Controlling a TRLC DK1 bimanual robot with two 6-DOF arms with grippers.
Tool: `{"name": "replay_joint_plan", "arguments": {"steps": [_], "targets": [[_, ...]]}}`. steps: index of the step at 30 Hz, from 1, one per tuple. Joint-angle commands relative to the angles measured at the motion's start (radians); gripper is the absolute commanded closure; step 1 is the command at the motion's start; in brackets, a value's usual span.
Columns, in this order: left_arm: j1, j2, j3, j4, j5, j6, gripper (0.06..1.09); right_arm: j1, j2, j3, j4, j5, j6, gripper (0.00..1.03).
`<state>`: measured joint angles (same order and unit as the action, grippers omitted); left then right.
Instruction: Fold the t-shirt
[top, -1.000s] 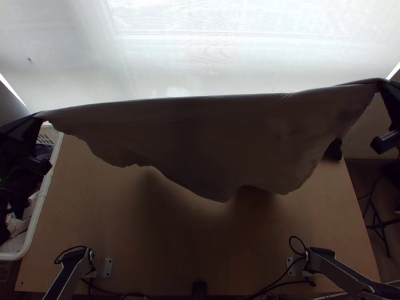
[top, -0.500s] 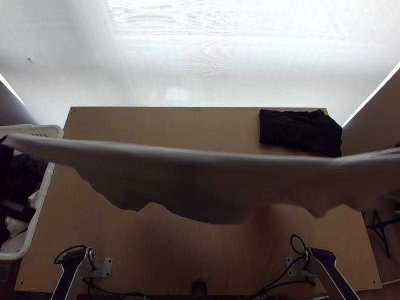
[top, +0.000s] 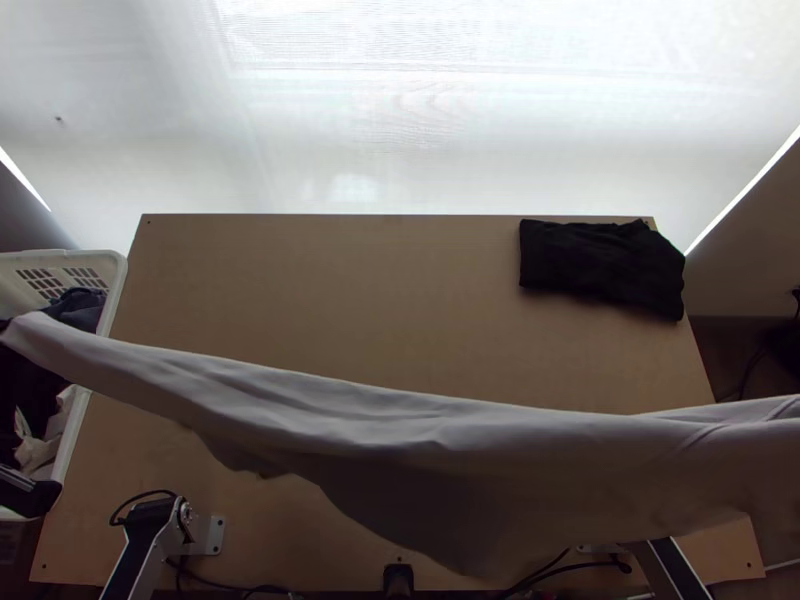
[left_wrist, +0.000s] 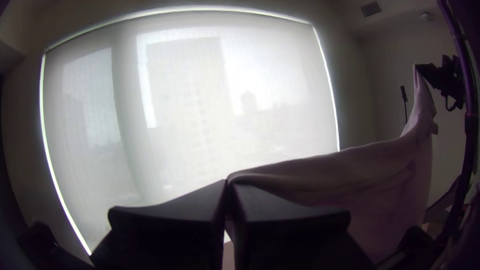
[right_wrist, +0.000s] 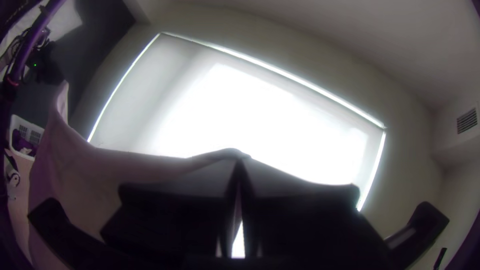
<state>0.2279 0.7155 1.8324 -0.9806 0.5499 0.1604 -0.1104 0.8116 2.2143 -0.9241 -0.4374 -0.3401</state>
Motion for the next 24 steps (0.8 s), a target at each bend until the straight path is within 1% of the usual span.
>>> {"name": "replay_joint_plan", "arguments": {"steps": [1,2,5,7,10,13,15,19,21,24], "targets": [[-0.044,0.027,-0.056,-0.124,0.019,-0.051,1.05,0.086,0.034,-0.082,-0.111,-0.007,0.033,1.00],[-0.052,0.035,-0.079,-0.162,0.028,-0.051,1.05,0.098,0.037,-0.125,-0.128,-0.006,0.056,1.00],[-0.065,0.044,-0.173,-0.253,0.068,-0.038,1.05,0.156,0.029,-0.294,-0.203,-0.006,0.058,1.00],[-0.070,0.039,-0.242,-0.300,0.068,-0.016,1.05,0.163,0.026,-0.410,-0.266,-0.006,0.053,1.00],[-0.079,0.025,-0.357,-0.349,0.064,0.067,1.05,0.196,0.020,-0.585,-0.306,-0.003,0.044,1.00],[-0.071,0.027,-0.504,-0.343,0.045,0.139,1.05,0.192,0.026,-0.742,-0.300,-0.001,-0.008,1.00],[-0.058,0.036,-0.596,-0.299,0.041,0.172,1.05,0.190,0.041,-0.828,-0.271,0.002,-0.043,1.00],[-0.052,0.081,-0.759,-0.102,0.016,0.183,1.05,0.178,0.092,-0.944,-0.140,0.009,-0.069,1.00],[-0.052,0.148,-0.791,-0.026,0.008,0.183,1.05,0.170,0.132,-0.975,-0.062,0.009,-0.073,1.00],[-0.052,0.274,-0.822,0.126,0.002,0.174,1.05,0.152,0.244,-0.979,0.030,0.017,-0.088,1.00]]}}
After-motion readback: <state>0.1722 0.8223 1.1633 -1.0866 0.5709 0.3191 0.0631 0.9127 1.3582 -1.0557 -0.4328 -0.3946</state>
